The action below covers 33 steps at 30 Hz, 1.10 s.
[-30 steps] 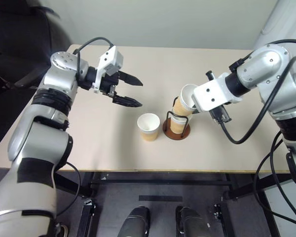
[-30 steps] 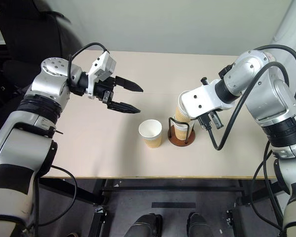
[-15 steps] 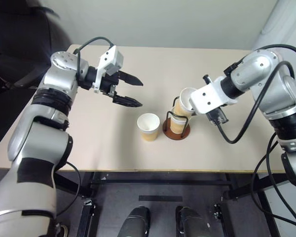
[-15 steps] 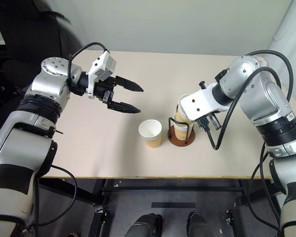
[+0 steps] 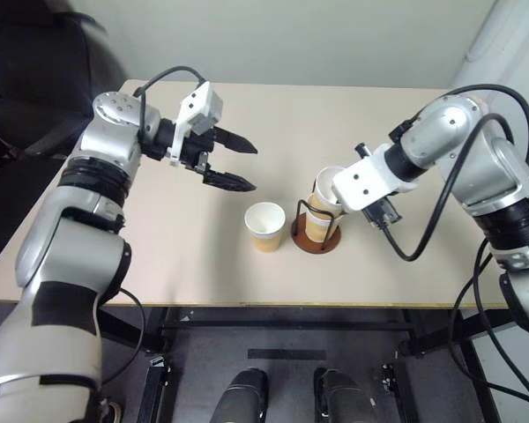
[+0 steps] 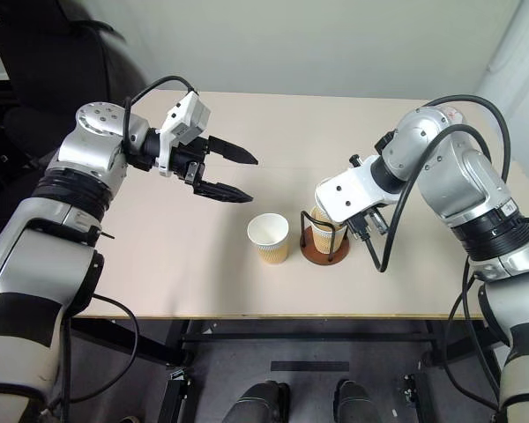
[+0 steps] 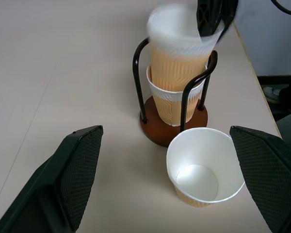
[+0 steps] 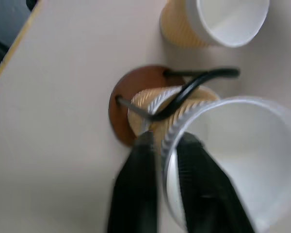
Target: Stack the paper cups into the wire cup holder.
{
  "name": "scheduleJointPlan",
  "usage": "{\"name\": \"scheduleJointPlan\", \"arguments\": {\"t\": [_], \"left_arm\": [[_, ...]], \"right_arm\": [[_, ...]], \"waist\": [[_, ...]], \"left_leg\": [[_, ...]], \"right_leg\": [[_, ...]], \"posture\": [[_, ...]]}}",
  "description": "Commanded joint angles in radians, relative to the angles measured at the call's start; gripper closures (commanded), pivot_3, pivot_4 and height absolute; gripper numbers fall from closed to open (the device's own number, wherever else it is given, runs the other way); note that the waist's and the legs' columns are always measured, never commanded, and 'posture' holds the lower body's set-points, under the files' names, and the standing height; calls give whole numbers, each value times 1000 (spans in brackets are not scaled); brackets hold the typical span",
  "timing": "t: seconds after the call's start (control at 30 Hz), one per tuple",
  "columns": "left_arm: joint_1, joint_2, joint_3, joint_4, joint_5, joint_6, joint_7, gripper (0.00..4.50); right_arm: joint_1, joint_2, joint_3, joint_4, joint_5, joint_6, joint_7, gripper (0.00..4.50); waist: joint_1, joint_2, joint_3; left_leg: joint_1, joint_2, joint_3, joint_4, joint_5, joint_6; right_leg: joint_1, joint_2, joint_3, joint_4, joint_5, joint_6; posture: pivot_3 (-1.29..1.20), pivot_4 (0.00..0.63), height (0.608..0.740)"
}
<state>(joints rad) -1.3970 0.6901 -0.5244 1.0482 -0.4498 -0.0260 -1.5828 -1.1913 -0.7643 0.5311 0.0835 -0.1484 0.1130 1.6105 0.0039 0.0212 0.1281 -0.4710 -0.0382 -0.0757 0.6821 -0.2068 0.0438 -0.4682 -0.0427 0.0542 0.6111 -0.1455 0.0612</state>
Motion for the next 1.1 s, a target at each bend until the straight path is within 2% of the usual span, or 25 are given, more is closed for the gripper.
{"name": "scheduleJointPlan", "arguments": {"t": [0.03,0.2,0.4,0.53,0.67,0.77,0.9,0.97,1.1], "left_arm": [[-29,8,8,-24,-9,-8,-32,0],[-30,5,10,-21,-9,-3,-32,0],[-38,-23,90,4,3,44,-32,0],[2,14,53,-54,44,40,-32,0],[32,51,30,-165,3,48,-32,0],[33,53,6,-188,41,-25,-32,0],[4,5,11,-159,132,-118,-32,0],[-5,-11,13,-156,216,-199,-32,0],[-27,-47,10,-123,366,-295,0,0]], "right_arm": [[-35,16,-44,-43,50,82,4,2590],[-35,43,-89,-62,88,194,-13,838],[-9,19,-225,-145,188,422,-80,838],[10,-28,-332,-254,304,637,-107,838],[27,-94,-407,-344,423,830,-122,838],[33,-136,-419,-363,470,875,-138,838],[47,-184,-421,-362,494,873,-170,838],[56,-205,-419,-355,496,859,-185,838],[71,-238,-418,-351,511,849,-198,838]], "waist": [[-1,0,0],[0,0,0],[3,0,0],[3,-1,0],[0,-1,0],[5,-1,0],[7,-1,0],[8,-1,0],[8,-1,0]], "left_leg": [[0,0,1,0,0,0],[0,0,1,0,0,-1],[-1,-1,1,0,2,-3],[-1,-1,3,-1,2,-4],[0,-1,2,-1,3,-6],[0,0,1,-1,3,-6],[1,-1,2,-2,2,-5],[0,-1,0,0,-1,2],[1,-2,1,0,-1,5]], "right_leg": [[0,1,0,0,0,0],[0,0,0,0,0,-1],[0,0,-1,0,-1,-1],[0,1,-1,-1,-2,-2],[0,1,1,0,-3,-2],[-1,0,1,1,-4,-2],[0,2,1,1,-4,-2],[0,0,1,1,-4,-1],[0,2,1,1,-2,-1]], "posture": [[0,150,740],[0,150,740],[0,150,740],[0,150,740],[0,150,740],[0,150,740],[0,150,740],[0,150,740],[0,150,740]]}}
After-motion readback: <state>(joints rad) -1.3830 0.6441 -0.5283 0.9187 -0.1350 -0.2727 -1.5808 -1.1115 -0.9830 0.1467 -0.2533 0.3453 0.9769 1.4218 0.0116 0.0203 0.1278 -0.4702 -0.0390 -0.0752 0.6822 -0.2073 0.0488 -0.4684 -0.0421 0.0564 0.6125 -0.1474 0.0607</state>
